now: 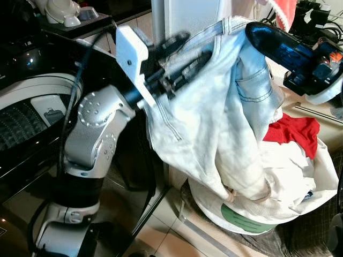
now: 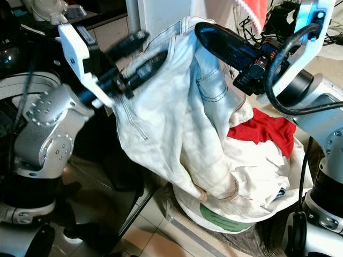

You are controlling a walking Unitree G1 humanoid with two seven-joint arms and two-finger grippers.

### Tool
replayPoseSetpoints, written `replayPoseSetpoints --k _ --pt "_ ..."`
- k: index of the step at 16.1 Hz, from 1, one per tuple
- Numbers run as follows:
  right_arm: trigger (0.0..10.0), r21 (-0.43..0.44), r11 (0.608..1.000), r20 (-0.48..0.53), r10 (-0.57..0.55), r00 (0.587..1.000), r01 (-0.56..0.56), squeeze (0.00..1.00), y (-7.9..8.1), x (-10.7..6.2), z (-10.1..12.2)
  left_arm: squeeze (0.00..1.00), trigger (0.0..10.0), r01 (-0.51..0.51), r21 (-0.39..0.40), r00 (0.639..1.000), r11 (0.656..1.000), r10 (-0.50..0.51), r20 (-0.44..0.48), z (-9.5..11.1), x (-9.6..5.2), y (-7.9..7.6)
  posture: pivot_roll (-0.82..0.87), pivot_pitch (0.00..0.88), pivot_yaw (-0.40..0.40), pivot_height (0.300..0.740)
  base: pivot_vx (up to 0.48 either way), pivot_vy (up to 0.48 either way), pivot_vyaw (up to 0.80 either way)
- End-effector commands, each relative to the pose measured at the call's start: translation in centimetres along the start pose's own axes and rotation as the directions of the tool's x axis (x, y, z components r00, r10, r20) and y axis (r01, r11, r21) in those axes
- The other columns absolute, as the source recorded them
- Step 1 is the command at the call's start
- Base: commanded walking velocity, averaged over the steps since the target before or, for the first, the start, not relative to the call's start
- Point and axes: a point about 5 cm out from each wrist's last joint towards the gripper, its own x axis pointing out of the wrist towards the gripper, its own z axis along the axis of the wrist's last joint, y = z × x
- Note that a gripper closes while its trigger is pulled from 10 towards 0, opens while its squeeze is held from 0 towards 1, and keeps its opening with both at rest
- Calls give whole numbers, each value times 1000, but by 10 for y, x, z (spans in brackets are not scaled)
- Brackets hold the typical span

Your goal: Clothes washing

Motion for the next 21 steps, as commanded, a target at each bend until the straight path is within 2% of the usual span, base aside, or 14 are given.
replayPoseSetpoints --k 1,2,4,7,8,9,10,11,12,15,16,18,20,21 --pt "0 -55 997 49 54 997 -51 0 10 -2 12 0 10000 30 -24 999 999 -31 -43 -10 0 -4 -86 0 66 740 0 0 0" --pt "0 -55 997 49 61 997 -58 0 11 -2 11 0 10000 52 -72 998 996 -54 -33 -11 0 -8 -86 0 66 740 0 0 0" --pt "0 -55 996 47 66 997 -63 0 11 -3 11 0 10000 113 -245 993 963 -114 11 -14 -3 -17 -89 0 69 740 0 0 0" --pt "0 -56 997 45 63 997 -60 0 11 -4 11 0 10000 128 -366 992 922 -119 49 -17 -7 -19 -90 0 70 740 0 0 0" --pt "0 -56 997 44 62 997 -59 0 10 -5 11 0 10000 157 -429 988 890 -139 73 -17 -8 -21 -92 0 71 740 0 0 0" --pt "0 -57 997 41 59 997 -56 0 10 -6 11 0 10000 185 -525 982 831 -142 121 -15 -12 -23 -92 0 71 740 0 0 0" --pt "0 -57 997 40 57 998 -55 0 9 -6 10 0 10000 176 -538 984 824 -127 127 -15 -12 -21 -92 0 71 740 0 0 0" --pt "0 -58 997 36 55 998 -53 0 9 -6 10 0 10000 169 -592 983 788 -94 156 -13 -13 -17 -92 0 71 740 0 0 0" --pt "0 -58 997 35 56 998 -54 0 9 -6 10 0 10000 170 -599 983 783 -90 162 -13 -14 -17 -92 0 71 740 0 0 0" --pt "0 -60 997 31 57 998 -55 0 10 -5 9 0 10000 240 -708 960 665 -53 276 -3 -18 -14 -88 0 68 740 0 0 0" --pt "0 -61 997 29 58 998 -56 0 10 -4 9 0 10000 251 -706 959 663 -69 276 -2 -19 -15 -88 0 68 740 0 0 0" --pt "0 -62 996 29 59 998 -57 0 10 -4 8 0 10000 258 -653 966 712 -180 186 -8 -18 -28 -86 0 69 740 0 0 0" --pt "0 -66 996 27 59 998 -57 0 11 -3 8 0 10000 229 -528 963 818 -271 -3 -21 -13 -41 -85 0 69 740 0 0 0" --pt "0 -68 996 25 59 998 -58 0 11 -2 8 0 10000 197 -429 955 882 -272 -121 -30 -10 -43 -84 0 67 740 0 0 0"
